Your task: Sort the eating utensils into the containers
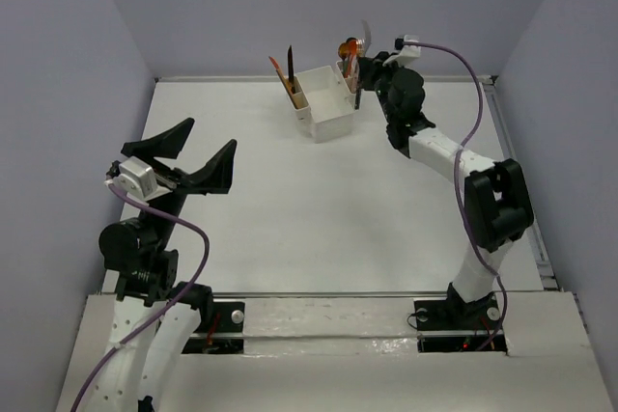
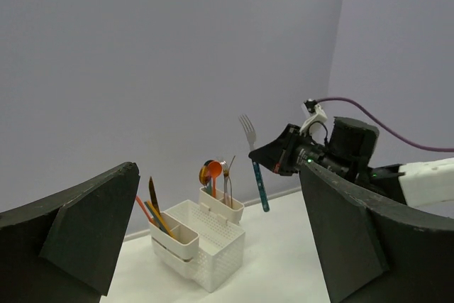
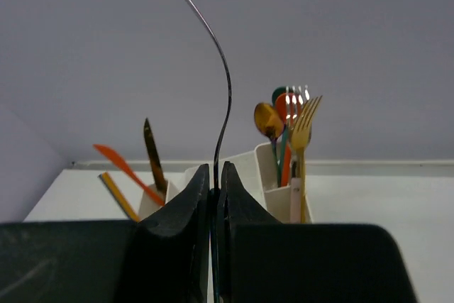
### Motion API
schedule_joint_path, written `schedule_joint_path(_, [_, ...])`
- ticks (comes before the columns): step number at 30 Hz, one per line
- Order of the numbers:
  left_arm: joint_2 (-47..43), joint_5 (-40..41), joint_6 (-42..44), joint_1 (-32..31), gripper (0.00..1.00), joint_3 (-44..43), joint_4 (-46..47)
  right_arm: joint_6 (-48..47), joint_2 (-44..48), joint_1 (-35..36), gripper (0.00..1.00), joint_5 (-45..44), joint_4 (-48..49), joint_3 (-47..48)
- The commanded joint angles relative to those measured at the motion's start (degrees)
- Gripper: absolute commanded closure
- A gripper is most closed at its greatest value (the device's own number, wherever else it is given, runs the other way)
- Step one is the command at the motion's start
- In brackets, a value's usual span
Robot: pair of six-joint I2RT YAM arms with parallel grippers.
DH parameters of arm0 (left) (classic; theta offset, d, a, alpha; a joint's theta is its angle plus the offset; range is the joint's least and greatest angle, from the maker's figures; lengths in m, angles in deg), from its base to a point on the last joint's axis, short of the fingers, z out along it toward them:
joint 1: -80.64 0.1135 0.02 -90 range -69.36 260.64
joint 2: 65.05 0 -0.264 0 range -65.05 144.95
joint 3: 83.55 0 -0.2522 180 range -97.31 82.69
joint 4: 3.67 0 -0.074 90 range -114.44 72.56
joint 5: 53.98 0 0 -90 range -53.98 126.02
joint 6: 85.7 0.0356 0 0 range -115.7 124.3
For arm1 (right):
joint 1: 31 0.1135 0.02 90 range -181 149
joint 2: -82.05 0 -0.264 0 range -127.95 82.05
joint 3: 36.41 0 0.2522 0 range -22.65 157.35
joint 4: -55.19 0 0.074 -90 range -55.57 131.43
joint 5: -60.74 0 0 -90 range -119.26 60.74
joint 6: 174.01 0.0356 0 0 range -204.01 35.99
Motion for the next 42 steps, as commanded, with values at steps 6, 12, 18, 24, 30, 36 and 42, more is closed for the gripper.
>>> schedule_joint_path(6, [1.9, -1.6, 0.1, -0.4, 0.01, -1.4, 3.1, -7.6, -16.5, -4.4, 1.0, 2.2, 19.3, 18.6])
schedule_joint_path(12, [2.8, -2.2, 0.1, 0.2, 0.01, -1.7, 3.1, -12.0, -24.3, -5.4, 1.0, 3.5, 20.8, 26.0])
schedule_joint_path(18, [4.0, -3.1, 0.1, 1.3, 0.01, -1.6, 3.1, -14.1, -29.8, -5.4, 1.0, 3.4, 23.6, 29.0])
schedule_joint_path(24, [5.3, -3.7, 0.0, 1.8, 0.01, -1.5, 3.1, -15.2, -33.3, -5.4, 1.0, 3.5, 26.0, 29.9])
schedule_joint_path(30, [5.6, -4.2, -0.1, 3.0, 0.01, -1.6, 3.1, -15.4, -34.2, -5.4, 1.0, 3.7, 30.5, 25.9])
schedule_joint_path(36, [5.8, -4.6, -0.2, 3.0, 0.01, -1.5, 3.1, -13.4, -30.9, -5.4, 0.69, 4.9, 33.9, 20.6])
schedule_joint_path(42, [5.1, -4.5, -0.2, 3.5, 0.01, -1.4, 3.1, -10.9, -24.7, -5.4, 0.38, 6.3, 30.6, 17.2])
